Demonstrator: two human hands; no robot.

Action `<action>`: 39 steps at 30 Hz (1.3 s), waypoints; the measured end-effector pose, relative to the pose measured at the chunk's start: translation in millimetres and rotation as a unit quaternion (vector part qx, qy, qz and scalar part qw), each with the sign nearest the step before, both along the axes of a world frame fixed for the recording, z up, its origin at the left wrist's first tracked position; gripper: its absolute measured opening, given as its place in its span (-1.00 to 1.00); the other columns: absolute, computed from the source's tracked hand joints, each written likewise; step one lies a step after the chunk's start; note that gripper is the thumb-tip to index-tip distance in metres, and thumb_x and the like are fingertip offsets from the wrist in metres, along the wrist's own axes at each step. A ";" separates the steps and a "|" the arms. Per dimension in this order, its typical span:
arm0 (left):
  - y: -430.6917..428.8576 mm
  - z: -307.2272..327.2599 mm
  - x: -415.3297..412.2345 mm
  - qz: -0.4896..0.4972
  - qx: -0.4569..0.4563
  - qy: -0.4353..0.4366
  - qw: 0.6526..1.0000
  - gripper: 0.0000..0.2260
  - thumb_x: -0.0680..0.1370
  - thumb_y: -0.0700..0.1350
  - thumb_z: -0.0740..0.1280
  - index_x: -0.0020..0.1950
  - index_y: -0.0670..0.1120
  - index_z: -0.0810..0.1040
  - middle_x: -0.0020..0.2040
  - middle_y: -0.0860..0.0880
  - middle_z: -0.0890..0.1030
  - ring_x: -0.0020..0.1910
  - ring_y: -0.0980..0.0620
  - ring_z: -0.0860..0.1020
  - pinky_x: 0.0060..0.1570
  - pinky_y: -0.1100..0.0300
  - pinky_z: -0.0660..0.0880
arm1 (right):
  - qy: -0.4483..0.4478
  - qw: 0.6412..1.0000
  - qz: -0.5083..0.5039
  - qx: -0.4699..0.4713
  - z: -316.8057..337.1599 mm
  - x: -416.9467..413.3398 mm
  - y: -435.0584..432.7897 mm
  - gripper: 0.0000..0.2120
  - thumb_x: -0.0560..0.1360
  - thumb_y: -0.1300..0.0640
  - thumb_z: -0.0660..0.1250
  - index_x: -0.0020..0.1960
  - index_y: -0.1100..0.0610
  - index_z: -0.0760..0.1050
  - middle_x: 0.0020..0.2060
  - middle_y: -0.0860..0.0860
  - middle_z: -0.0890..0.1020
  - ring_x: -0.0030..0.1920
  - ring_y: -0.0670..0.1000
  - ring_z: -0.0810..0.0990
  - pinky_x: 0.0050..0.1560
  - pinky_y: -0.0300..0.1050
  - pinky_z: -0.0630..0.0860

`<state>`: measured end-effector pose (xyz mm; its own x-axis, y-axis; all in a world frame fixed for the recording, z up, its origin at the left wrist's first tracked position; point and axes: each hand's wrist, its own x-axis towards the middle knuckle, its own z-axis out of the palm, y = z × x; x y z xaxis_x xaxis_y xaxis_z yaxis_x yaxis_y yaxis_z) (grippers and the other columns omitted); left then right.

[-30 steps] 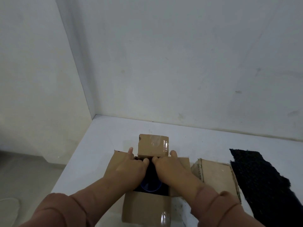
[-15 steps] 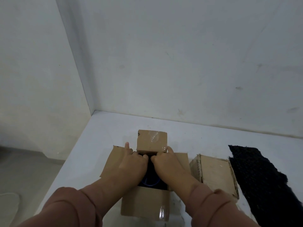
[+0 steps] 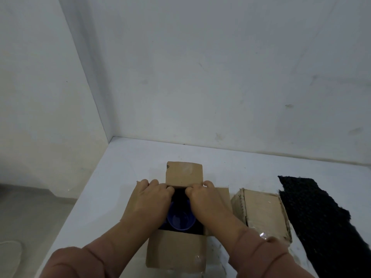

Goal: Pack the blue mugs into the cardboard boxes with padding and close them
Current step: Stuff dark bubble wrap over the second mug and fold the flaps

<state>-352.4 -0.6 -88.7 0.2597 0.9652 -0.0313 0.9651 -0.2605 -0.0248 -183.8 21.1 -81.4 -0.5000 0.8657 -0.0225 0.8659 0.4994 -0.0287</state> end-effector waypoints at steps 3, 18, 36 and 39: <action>0.6 -3.6 -0.4 -0.002 -0.011 0.019 1.000 -0.69 0.26 -0.05 0.41 -0.28 0.09 0.25 -0.29 0.08 0.47 -0.20 -0.01 0.41 -0.13 0.05 0.19 | 0.017 1.000 0.003 0.007 -4.6 0.8 -2.0 -0.87 0.49 0.26 0.17 -0.04 0.13 0.48 -0.04 0.11 0.59 -0.10 0.16 0.51 0.00 -0.09 0.39; -21.5 51.2 130.0 0.018 -0.059 -0.355 0.933 -0.78 0.53 -0.18 0.21 0.11 -0.05 0.57 0.06 -0.02 0.60 0.03 0.00 0.53 0.08 0.15 0.47 | 0.459 0.821 -0.335 -0.055 48.4 181.9 -8.3 -0.84 0.48 0.24 0.30 -0.12 0.03 0.61 -0.28 -0.03 0.66 -0.20 -0.06 0.63 -0.16 -0.18 0.51; -16.8 -16.6 416.7 0.309 -0.446 -0.508 0.669 -0.76 0.59 -0.29 0.13 -0.25 -0.07 0.35 -0.24 -0.04 0.35 -0.24 0.02 0.34 -0.15 0.18 0.29 | 0.073 0.919 -0.358 -0.145 -60.6 376.8 -73.6 -0.77 0.54 0.04 0.23 0.10 0.15 0.50 0.12 0.14 0.43 0.13 0.11 0.41 0.03 -0.17 0.43; -14.1 -22.4 428.9 0.350 -0.420 -0.565 0.618 -0.91 0.58 -0.24 0.21 0.03 -0.20 0.47 -0.05 -0.12 0.50 -0.04 -0.08 0.48 -0.06 0.10 0.42 | 0.106 0.917 -0.362 -0.133 -61.0 381.5 -71.5 -0.79 0.56 0.09 0.19 0.05 0.18 0.52 0.08 0.14 0.47 0.06 0.09 0.47 -0.08 -0.19 0.40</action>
<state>76.4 -14.7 -111.1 0.1020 0.6202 -0.7778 0.1271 0.7673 0.6285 197.7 -50.4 -142.4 0.1846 0.9504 -0.2502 0.9285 -0.2522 -0.2727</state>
